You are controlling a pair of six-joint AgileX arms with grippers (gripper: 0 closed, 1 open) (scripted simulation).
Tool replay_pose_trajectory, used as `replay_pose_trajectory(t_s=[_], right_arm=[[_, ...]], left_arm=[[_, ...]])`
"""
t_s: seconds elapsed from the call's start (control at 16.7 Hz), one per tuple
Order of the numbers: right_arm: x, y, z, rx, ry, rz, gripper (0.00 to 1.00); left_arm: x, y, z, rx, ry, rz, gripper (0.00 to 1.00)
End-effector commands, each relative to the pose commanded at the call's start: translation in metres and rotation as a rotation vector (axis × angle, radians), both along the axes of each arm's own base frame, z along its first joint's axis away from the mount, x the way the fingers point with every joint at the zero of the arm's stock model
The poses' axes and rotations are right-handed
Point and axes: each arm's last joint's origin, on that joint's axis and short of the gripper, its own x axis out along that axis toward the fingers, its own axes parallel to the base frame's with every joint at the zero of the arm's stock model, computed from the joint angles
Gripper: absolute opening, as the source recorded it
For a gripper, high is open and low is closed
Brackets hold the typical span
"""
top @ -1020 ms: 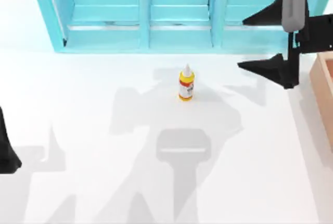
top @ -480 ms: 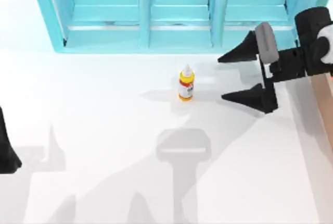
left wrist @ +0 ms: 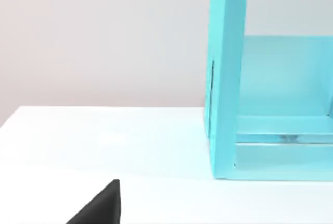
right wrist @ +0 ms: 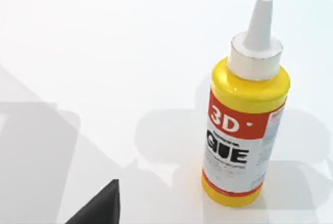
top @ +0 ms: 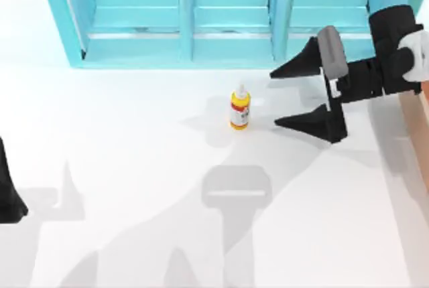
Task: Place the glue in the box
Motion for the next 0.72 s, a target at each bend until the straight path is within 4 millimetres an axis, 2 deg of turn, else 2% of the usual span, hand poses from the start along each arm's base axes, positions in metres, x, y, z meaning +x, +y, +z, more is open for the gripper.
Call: replay_pose_trajectory(t_s=[0.36, 0.54, 0.72], right_arm=[[0.005, 0.046, 0.016, 0.003, 0.004, -0.005, 1.00], [0.004, 0.062, 0.019, 0.003, 0.004, -0.005, 1.00], [0.002, 0.073, 0.013, 0.003, 0.004, -0.004, 1.00]], left_arm=[[0.000, 0.000, 0.000, 0.000, 0.000, 0.000, 1.00], [0.000, 0.000, 0.000, 0.000, 0.000, 0.000, 1.00], [0.000, 0.000, 0.000, 0.000, 0.000, 0.000, 1.00]])
